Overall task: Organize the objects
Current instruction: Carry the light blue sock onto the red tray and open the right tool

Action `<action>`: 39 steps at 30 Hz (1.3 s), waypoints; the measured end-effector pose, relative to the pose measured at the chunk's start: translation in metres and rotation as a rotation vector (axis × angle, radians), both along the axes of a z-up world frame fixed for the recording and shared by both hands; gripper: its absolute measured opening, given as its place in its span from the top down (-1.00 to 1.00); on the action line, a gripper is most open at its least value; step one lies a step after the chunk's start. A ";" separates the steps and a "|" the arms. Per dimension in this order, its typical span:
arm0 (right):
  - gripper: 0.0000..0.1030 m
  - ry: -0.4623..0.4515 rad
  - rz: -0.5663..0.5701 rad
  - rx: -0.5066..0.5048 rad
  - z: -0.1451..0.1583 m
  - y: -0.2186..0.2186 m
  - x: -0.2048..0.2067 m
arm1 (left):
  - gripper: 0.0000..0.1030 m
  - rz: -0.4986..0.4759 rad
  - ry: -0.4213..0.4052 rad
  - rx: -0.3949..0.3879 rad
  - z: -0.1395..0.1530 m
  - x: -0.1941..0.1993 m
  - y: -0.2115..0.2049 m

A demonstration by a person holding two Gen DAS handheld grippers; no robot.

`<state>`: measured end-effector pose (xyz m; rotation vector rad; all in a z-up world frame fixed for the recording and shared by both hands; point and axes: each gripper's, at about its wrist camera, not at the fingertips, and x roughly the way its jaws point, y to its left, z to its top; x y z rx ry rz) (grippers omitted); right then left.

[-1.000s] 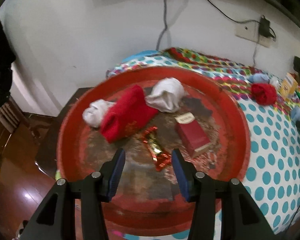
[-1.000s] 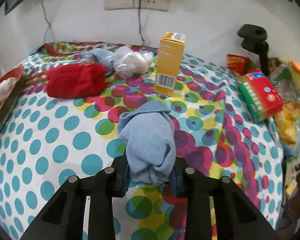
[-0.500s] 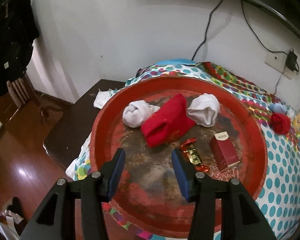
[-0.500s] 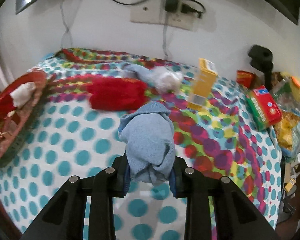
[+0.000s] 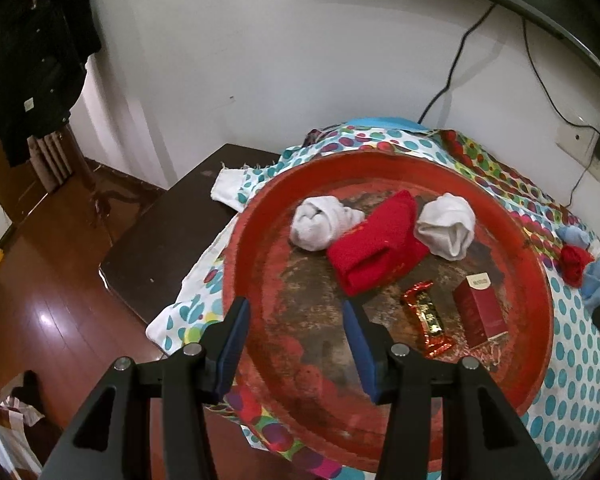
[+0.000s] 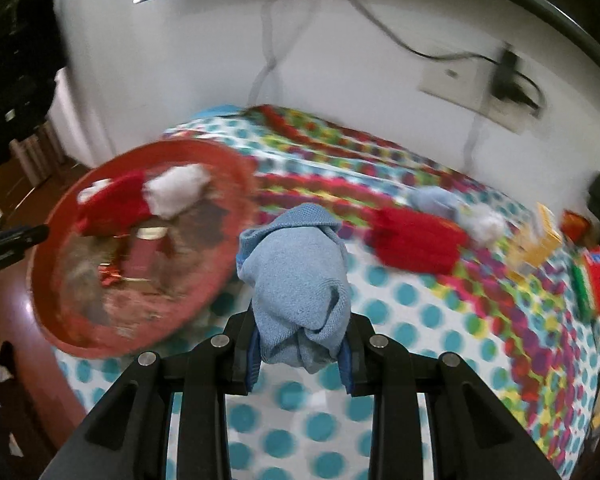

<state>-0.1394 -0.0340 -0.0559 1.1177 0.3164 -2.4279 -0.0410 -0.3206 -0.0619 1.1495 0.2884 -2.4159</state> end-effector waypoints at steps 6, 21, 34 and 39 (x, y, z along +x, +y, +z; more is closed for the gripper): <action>0.45 -0.003 0.104 0.007 0.001 -0.059 0.013 | 0.04 0.029 -0.005 0.005 -0.001 0.003 -0.013; 0.44 -0.037 0.261 0.028 -0.019 -0.157 0.035 | 0.04 0.105 0.006 0.056 -0.003 0.017 -0.049; 0.29 -0.074 0.267 0.030 -0.037 -0.184 0.033 | 0.04 0.116 -0.003 0.080 -0.008 0.017 -0.054; -0.34 -0.006 0.246 0.020 -0.026 -0.174 0.040 | 0.04 0.108 -0.004 0.083 -0.008 0.016 -0.052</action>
